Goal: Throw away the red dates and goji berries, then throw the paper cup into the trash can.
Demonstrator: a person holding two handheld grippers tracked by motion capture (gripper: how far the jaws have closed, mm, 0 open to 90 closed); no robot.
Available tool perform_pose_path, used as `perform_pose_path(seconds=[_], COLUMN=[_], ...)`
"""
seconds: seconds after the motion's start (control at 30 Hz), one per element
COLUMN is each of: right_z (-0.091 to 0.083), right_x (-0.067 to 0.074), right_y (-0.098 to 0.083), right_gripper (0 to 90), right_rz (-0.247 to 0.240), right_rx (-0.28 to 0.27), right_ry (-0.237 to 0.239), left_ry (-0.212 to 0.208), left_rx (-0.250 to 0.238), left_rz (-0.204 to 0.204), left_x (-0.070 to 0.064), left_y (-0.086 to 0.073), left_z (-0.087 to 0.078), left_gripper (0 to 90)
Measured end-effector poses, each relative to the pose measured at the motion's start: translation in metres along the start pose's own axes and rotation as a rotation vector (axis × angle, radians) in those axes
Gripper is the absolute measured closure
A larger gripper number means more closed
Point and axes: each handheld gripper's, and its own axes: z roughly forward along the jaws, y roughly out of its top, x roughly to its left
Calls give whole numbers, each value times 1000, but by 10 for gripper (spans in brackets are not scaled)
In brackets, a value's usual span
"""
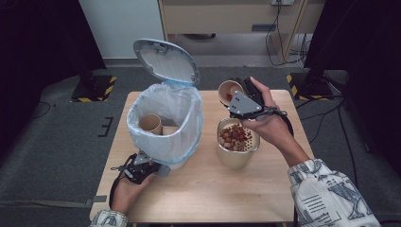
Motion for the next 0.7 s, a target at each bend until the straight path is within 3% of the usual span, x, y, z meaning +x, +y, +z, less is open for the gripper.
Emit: perform_pose_path(seconds=[0.7], right_z=[0], right_x=[-3], right_y=[13], right_gripper=[269], right_rz=[123], right_rx=[-47], right_ry=[54], left_ry=[1], left_rx=[0], left_rz=[0], left_x=[0], left_y=[0], left_z=[0], left_gripper=[900])
